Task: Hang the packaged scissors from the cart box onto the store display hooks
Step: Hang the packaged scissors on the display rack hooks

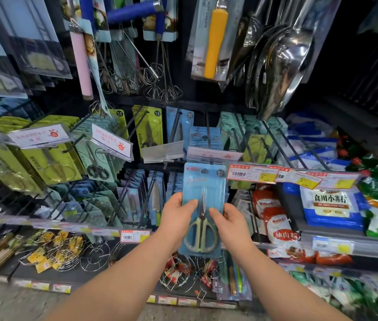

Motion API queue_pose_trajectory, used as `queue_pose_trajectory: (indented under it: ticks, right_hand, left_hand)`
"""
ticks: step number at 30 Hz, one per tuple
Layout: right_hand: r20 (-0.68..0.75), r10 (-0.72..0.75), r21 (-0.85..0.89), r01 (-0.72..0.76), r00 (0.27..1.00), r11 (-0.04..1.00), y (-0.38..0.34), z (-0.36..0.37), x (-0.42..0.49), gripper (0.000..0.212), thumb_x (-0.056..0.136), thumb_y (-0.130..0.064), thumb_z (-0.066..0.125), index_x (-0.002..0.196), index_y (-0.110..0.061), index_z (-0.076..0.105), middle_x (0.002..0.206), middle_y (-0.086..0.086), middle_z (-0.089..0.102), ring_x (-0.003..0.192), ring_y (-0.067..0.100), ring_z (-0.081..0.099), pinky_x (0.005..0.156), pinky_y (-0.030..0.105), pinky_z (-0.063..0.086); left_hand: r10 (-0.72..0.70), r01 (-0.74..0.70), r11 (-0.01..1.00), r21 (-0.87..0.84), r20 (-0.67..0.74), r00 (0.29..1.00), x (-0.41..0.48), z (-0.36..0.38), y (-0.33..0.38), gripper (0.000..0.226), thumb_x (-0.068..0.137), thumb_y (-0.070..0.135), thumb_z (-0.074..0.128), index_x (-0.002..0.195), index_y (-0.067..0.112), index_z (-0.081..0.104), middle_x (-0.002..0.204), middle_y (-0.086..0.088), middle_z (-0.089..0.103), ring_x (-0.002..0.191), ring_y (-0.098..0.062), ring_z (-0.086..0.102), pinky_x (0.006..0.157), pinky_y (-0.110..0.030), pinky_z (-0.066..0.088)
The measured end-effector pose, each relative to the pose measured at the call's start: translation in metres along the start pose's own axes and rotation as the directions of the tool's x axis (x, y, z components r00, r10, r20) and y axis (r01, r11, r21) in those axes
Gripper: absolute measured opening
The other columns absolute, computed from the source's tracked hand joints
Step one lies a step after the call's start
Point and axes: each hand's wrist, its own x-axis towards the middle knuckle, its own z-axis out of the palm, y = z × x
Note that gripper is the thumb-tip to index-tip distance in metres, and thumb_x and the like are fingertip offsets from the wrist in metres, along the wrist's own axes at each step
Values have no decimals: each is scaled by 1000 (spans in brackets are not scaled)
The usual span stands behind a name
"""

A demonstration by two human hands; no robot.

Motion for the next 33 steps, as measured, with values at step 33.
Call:
queue_pose_trajectory:
  ticks: [33]
  right_hand:
    - [-97, 236, -272, -254, 967, 928, -3, -5, 95, 52, 86, -30, 64, 128, -2, 50, 131, 15, 55, 117, 31, 55, 98, 33, 43]
  left_hand:
    - [-5, 10, 875, 483, -12, 1000, 81, 4, 17, 56, 92, 30, 57, 141, 13, 36, 140, -12, 49, 121, -30, 53, 94, -31, 44]
